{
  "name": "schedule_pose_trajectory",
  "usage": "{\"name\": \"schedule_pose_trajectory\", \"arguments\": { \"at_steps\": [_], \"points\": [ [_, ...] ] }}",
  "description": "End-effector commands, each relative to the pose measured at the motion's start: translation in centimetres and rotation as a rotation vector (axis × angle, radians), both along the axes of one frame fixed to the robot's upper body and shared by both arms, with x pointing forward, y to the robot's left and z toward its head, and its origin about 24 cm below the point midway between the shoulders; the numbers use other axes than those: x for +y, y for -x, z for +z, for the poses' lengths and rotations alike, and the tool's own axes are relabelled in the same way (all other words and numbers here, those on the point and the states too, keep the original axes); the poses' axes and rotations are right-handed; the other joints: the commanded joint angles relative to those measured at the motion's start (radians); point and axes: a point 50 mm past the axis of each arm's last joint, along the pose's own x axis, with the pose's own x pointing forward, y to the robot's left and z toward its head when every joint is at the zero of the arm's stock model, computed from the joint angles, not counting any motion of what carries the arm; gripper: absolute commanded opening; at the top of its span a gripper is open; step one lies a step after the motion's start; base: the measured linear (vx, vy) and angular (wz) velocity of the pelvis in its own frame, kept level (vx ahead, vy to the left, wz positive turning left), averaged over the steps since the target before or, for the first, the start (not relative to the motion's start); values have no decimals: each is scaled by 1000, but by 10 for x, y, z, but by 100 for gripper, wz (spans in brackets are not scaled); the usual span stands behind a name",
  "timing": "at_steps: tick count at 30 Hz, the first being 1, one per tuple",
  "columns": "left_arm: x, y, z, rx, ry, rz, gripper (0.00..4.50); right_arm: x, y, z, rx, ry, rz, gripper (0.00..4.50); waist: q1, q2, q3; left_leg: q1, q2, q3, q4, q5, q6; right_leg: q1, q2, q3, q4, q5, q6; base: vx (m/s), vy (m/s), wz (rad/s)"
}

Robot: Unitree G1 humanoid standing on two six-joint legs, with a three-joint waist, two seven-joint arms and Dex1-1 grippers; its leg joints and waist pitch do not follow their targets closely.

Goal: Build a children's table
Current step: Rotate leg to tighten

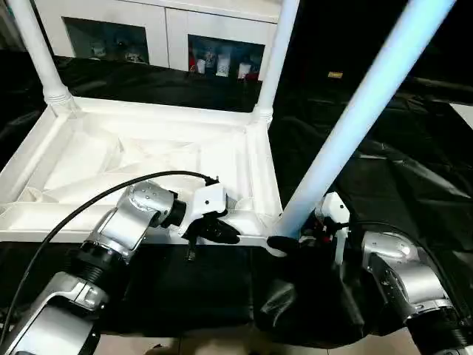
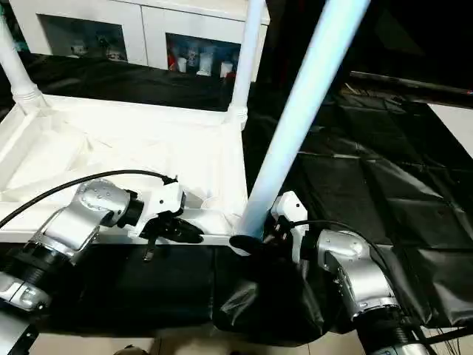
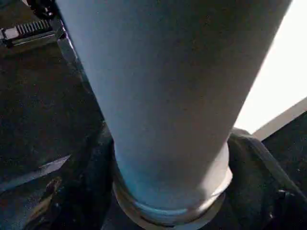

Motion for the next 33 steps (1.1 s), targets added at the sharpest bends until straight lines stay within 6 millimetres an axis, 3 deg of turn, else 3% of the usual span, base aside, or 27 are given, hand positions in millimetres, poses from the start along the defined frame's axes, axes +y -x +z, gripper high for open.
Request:
{"name": "schedule_pose_trajectory", "arguments": {
  "at_steps": [1,3,4,6,7,9,10,11,12,13,16,20,21,24,26,30,33],
  "points": [
    [-12,4,-19,40,-26,41,0,6,-4,-12,41,-11,-117,276,-2,0,-48,0,34,-8,-69,-203,48,46,-63,58,-72,-308,-169,0,0,0],
    [-19,-2,-21,19,-14,114,0,9,-11,-20,48,-5,-237,276,-8,3,-43,1,33,-10,-73,-251,26,40,-66,57,-83,-399,-150,0,0,0],
    [-21,-4,-22,12,-10,136,0,10,-14,-22,51,-3,-277,275,-16,2,-42,5,33,-16,-76,-303,2,37,-69,54,-94,-493,-122,0,0,0],
    [-29,-9,-23,-3,-7,193,0,15,-20,-25,62,-12,-367,275,-20,0,-43,3,32,-20,-76,-318,-2,40,-70,53,-98,-523,-105,0,0,0],
    [-38,-15,-24,-16,-2,264,0,20,-28,-27,65,-20,-482,275,-27,4,-41,13,32,-20,-75,-353,-7,27,-71,53,-108,-566,-94,0,0,0],
    [-45,-19,-25,-28,3,317,0,24,-34,-28,75,-33,-564,275,-33,4,-42,11,29,-23,-74,-365,-10,27,-73,50,-111,-595,-88,0,0,0],
    [-47,-20,-25,-31,4,332,0,25,-36,-28,78,-36,-586,274,-33,4,-47,9,30,-26,-76,-349,-11,35,-72,47,-111,-571,-81,0,0,0],
    [-54,-24,-26,-31,13,402,0,28,-42,-29,86,-35,-661,274,-33,4,-47,9,30,-26,-76,-349,-11,35,-72,47,-111,-571,-81,0,0,0],
    [-57,-27,-26,-34,17,438,0,30,-45,-29,92,-29,-700,274,-36,8,-47,10,33,-23,-77,-338,-13,30,-69,49,-106,-516,-96,0,0,0],
    [-62,-29,-25,-41,22,474,0,33,-49,-29,95,-19,-747,274,-37,4,-48,7,30,-23,-77,-337,-11,33,-66,48,-104,-489,-101,0,0,0],
    [-74,-32,-25,-55,28,512,0,43,-59,-27,105,-30,-827,274,-39,4,-49,8,26,-21,-75,-344,0,32,-65,48,-106,-487,-100,0,0,0],
    [-76,-32,-25,-86,1,478,0,49,-65,-21,69,-49,-817,274,-33,2,-53,0,27,-16,-75,-298,23,38,-66,52,-99,-413,-108,0,0,0],
    [-75,-33,-25,-90,-6,470,0,49,-66,-20,60,-57,-810,330,-33,0,-54,1,27,-16,-74,-289,25,39,-65,52,-96,-402,-112,0,0,0],
    [-67,-32,-26,-92,-19,438,0,50,-65,-13,46,-136,-711,344,-29,1,-55,-1,28,-13,-74,-272,43,41,-64,53,-93,-368,-128,0,0,0],
    [-63,-31,-26,-93,-22,413,0,49,-62,-11,29,-147,-645,380,-28,1,-55,-5,30,-14,-75,-264,51,45,-65,52,-95,-383,-128,0,0,0],
    [-50,-23,-27,-68,-21,294,0,35,-49,-8,-24,-86,-421,396,-23,-3,-55,-5,30,-13,-75,-233,66,48,-66,53,-97,-390,-125,0,0,0],
    [-43,-15,-25,-52,2,167,0,21,-37,-6,-54,-34,-284,405,-21,-3,-57,-9,32,-12,-74,-193,77,52,-65,53,-90,-340,-136,0,0,0]
  ]
}}
